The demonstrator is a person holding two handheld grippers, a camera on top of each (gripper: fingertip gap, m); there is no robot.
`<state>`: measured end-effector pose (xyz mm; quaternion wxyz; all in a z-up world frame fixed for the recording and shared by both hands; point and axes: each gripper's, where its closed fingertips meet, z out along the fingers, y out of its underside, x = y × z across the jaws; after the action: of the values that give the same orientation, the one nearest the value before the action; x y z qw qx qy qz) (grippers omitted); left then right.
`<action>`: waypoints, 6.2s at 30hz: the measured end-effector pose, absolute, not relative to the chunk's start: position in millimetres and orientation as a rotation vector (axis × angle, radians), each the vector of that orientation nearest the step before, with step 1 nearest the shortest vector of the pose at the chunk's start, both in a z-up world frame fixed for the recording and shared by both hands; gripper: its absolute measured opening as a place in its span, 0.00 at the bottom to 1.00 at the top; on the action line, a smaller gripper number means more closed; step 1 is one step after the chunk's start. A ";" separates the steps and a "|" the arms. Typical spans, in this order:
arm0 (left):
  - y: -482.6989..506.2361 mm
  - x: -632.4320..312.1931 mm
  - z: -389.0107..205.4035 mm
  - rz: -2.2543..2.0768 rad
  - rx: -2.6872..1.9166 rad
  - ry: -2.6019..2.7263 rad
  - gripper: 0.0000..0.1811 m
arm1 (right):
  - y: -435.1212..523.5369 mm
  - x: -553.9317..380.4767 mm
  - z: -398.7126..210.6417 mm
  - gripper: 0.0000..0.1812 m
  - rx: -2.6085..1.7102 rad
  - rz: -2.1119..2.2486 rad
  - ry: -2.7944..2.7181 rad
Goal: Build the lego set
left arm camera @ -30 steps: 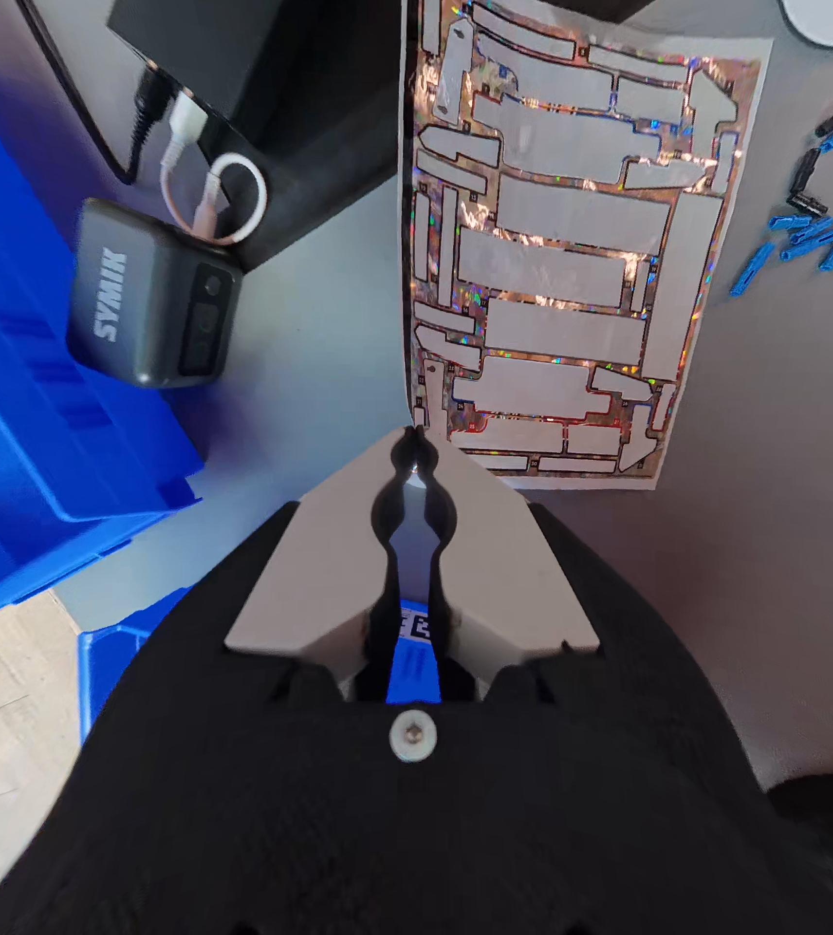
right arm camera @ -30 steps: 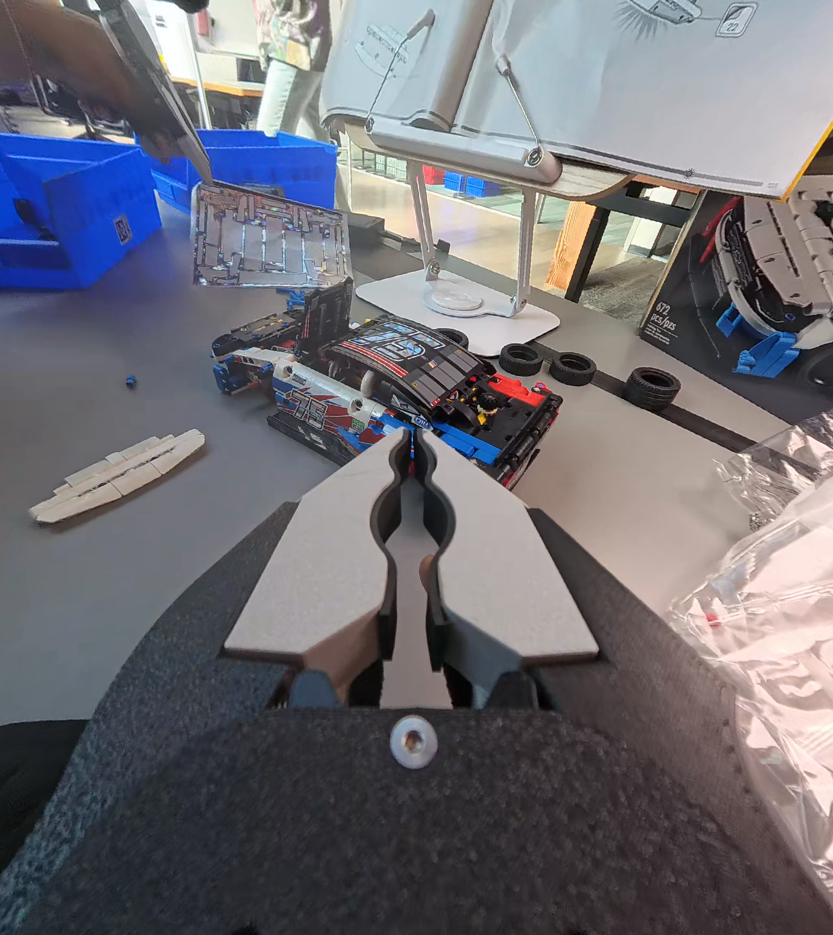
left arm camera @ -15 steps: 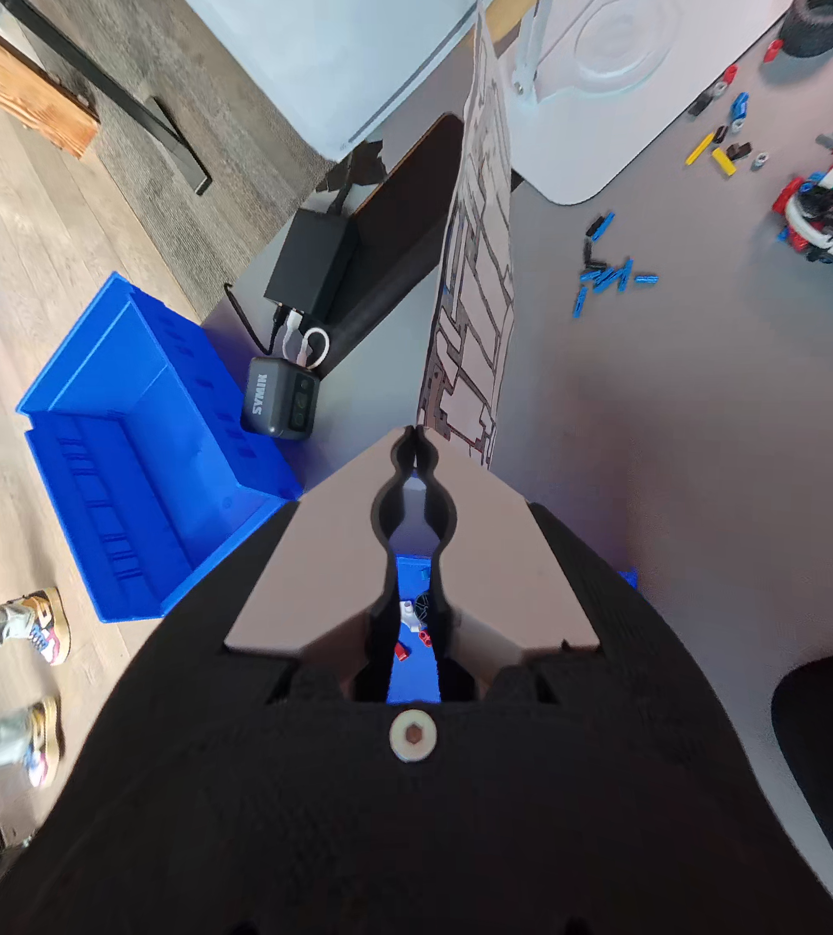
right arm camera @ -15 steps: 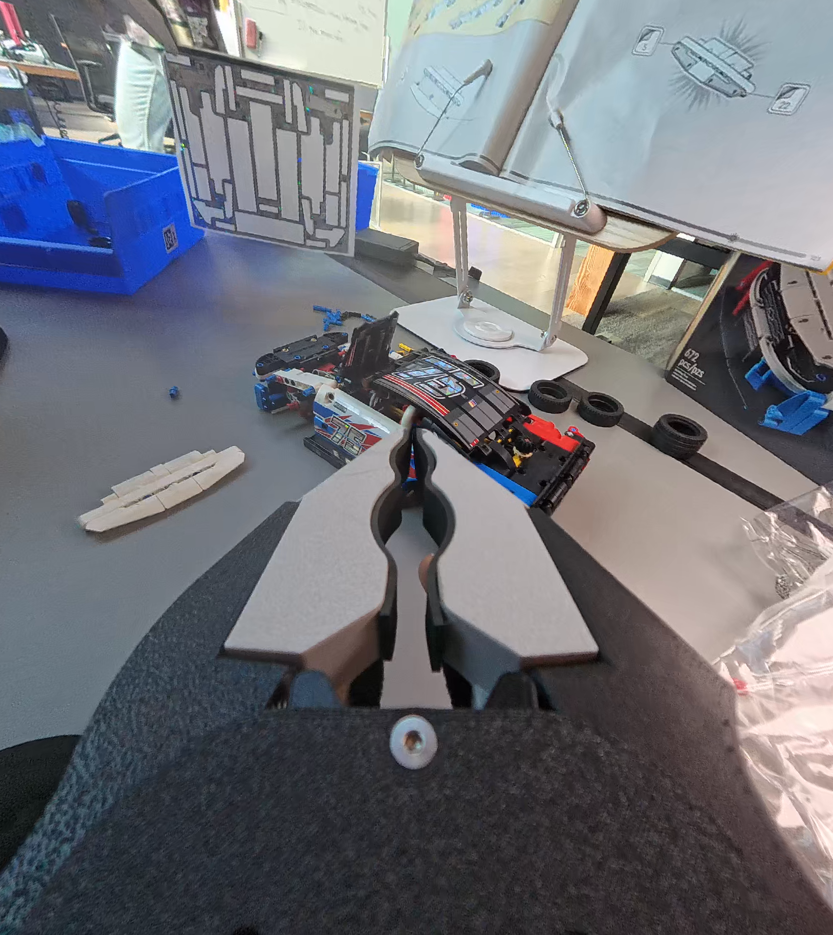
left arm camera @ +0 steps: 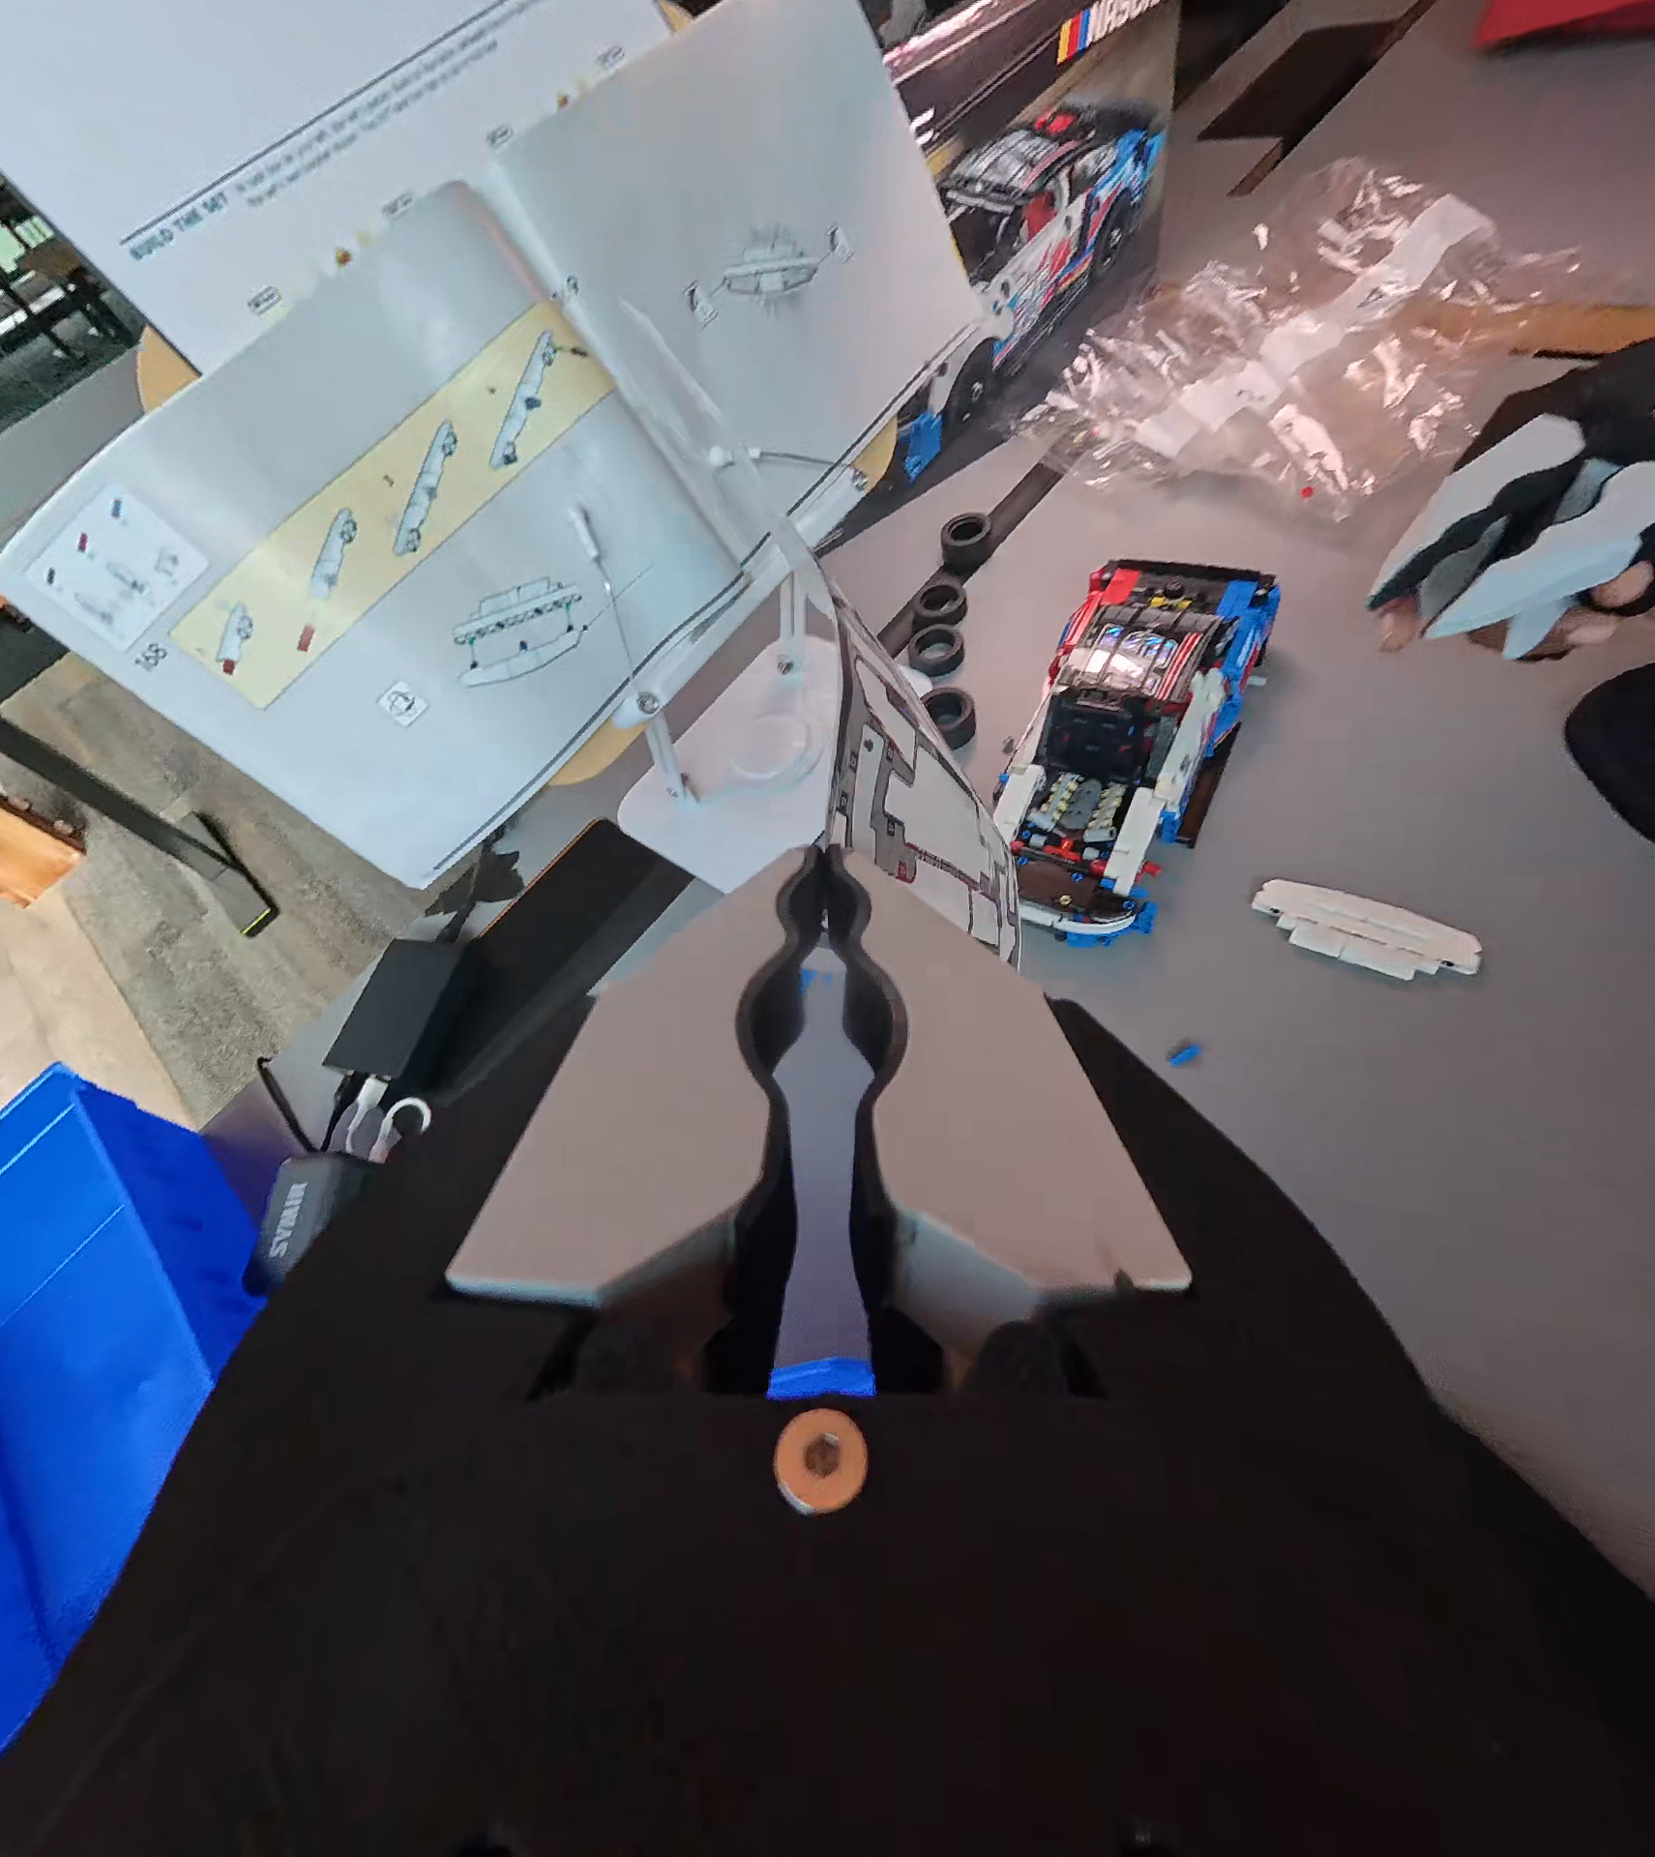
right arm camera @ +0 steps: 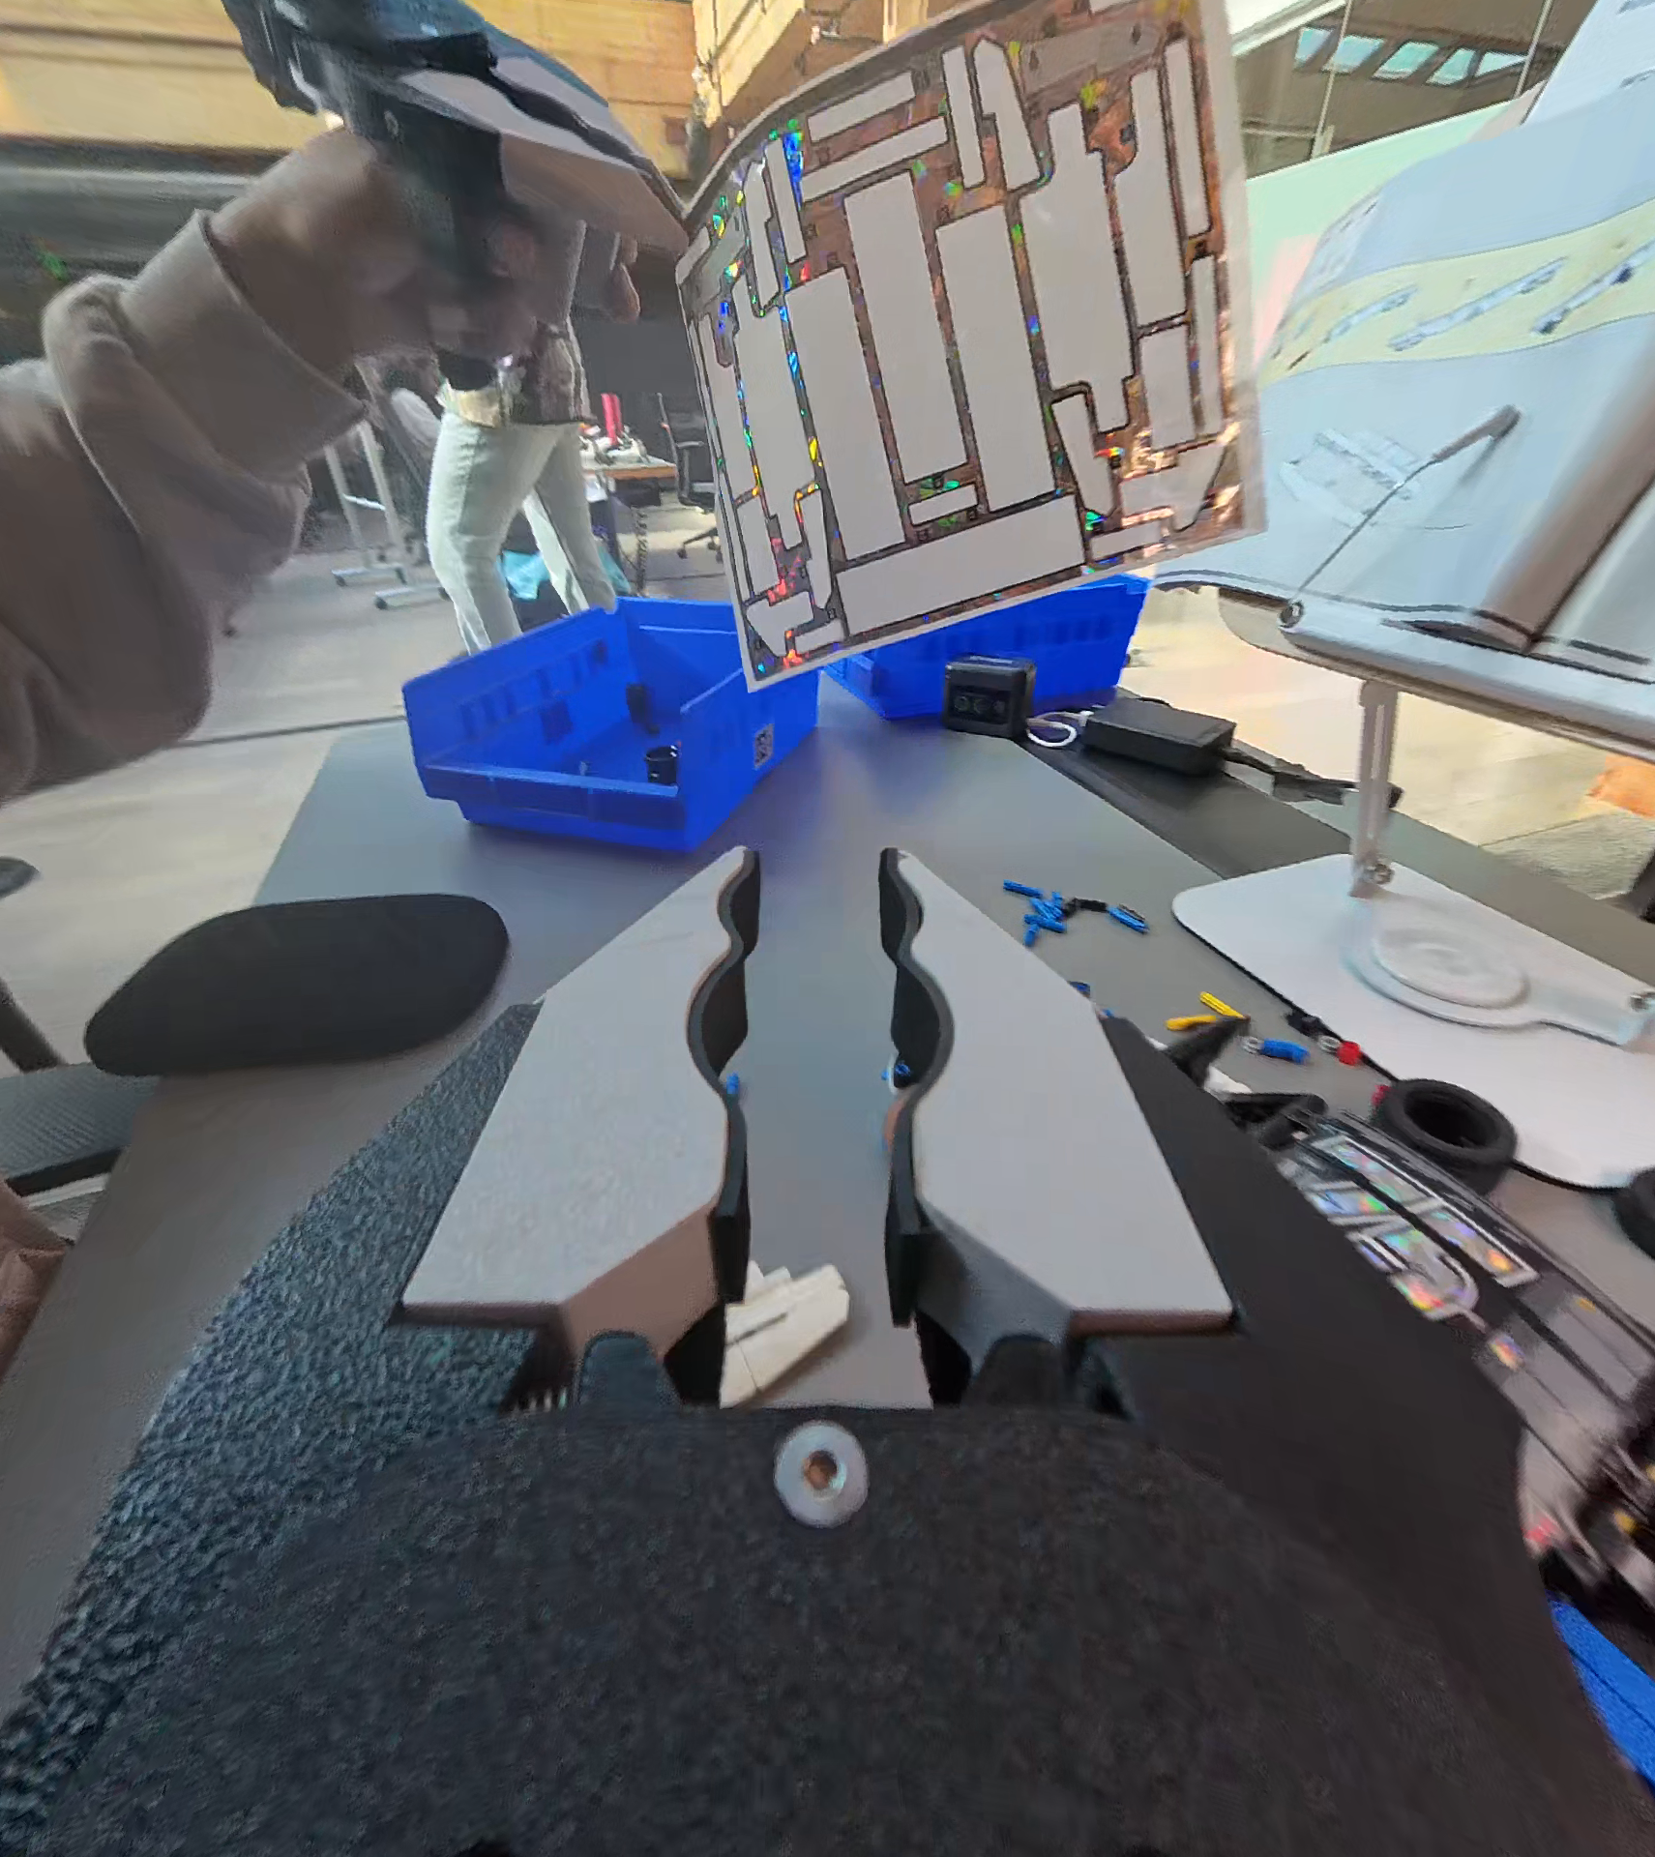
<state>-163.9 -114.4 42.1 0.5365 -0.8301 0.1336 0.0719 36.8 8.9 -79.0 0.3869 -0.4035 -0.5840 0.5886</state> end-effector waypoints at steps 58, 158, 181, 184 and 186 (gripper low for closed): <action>-22.1 -16.5 -103.5 -0.813 -1.505 0.195 0.00 | 41.2 69.4 -136.9 0.06 -1.137 2.008 -1.724; -11.0 34.7 -60.2 -0.040 -1.536 1.157 0.00 | -14.9 28.8 -52.4 0.03 -0.398 0.959 -1.899; -11.8 31.3 -53.4 -0.050 -1.547 1.118 0.00 | -15.5 23.9 -52.1 0.03 -0.368 0.869 -1.857; -10.7 30.2 -55.1 -0.054 -1.563 1.113 0.00 | -14.2 23.5 -53.6 0.02 -0.383 0.886 -1.862; -10.0 29.4 -56.5 -0.051 -1.571 1.113 0.00 | -13.4 23.2 -55.2 0.02 -0.404 0.902 -1.871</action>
<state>29.4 -10.0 -56.5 0.5711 -0.6696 0.4743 -0.0218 23.2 -13.4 -55.2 0.4906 -0.1664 -0.7704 0.3716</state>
